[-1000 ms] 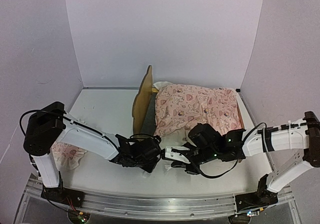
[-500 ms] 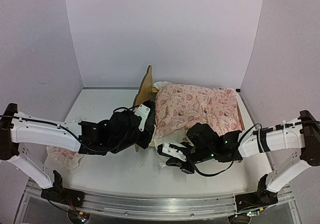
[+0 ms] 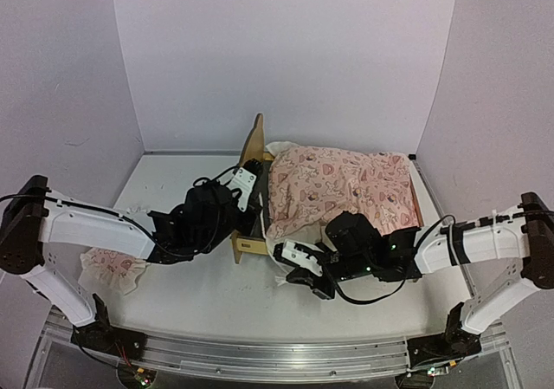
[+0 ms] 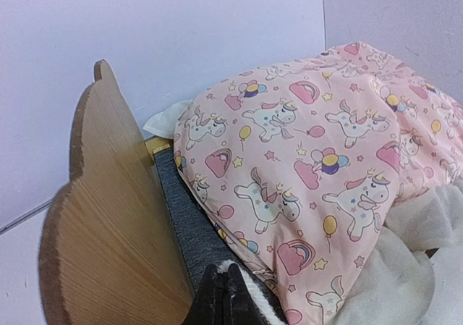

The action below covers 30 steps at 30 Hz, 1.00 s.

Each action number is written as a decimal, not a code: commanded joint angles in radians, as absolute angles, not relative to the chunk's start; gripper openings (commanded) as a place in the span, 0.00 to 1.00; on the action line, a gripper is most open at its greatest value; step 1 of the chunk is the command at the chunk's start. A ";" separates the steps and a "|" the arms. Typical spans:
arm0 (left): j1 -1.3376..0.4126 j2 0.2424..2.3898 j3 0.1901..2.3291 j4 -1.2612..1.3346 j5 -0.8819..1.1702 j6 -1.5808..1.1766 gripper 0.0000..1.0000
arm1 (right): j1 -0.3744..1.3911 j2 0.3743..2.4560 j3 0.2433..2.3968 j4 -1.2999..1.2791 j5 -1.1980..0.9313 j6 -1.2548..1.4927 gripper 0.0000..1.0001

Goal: Set up the pet bed

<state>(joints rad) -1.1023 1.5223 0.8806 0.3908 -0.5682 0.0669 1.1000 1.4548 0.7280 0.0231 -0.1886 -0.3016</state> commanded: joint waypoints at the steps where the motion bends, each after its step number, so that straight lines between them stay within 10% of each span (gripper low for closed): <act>1: -1.104 1.565 0.848 0.597 -0.506 0.134 0.00 | 1.099 1.420 0.729 0.066 -0.185 -0.275 0.00; 30: -1.114 1.627 0.806 0.496 -0.466 -0.020 0.00 | 1.099 1.390 0.719 0.058 -0.198 -0.265 0.00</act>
